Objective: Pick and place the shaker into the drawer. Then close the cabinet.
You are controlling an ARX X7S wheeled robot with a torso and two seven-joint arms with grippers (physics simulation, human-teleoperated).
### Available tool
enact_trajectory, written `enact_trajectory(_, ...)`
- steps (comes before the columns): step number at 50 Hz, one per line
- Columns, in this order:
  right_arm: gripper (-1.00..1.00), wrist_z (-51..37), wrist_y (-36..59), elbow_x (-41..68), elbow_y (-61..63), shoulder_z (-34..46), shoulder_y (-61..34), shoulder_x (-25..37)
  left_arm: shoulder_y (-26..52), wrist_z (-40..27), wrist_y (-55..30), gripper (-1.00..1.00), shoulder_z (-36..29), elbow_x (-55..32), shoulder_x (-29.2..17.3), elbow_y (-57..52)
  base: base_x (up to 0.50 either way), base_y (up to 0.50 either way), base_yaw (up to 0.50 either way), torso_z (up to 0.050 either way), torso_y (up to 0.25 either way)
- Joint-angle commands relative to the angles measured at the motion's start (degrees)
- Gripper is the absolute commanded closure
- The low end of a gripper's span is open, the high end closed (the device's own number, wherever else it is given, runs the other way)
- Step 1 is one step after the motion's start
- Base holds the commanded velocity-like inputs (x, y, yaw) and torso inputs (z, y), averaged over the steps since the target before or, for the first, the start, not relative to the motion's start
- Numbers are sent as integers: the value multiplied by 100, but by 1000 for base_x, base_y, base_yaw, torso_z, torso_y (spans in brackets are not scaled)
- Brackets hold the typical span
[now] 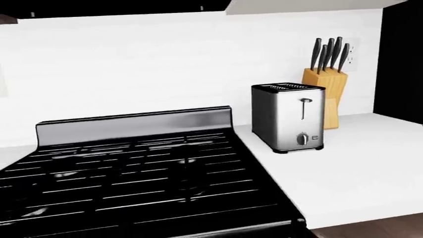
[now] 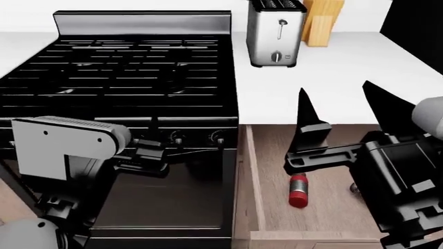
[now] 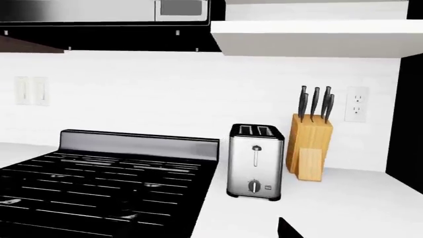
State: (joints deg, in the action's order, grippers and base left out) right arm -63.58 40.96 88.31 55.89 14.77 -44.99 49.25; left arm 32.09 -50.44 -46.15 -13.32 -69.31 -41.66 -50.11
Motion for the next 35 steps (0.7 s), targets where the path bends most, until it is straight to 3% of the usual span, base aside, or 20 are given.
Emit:
enact_trajectory(1, -100, -98, 4, -20, 9, 18, 33, 9, 5, -35, -8, -100, -30, -19, -13, -41, -253, 500, 0, 0, 0)
enact_trajectory(20, -100, -311, 203, -62, 52, 202, -77, 8, -41, 34, 32, -100, -109, 112, -10, -32, -452, 411, 0, 0, 0)
enact_trajectory(35, -100, -121, 164, -329, 65, 185, 136, 24, -88, 85, 40, -100, -231, 273, 28, -13, -320, 488, 0, 0, 0)
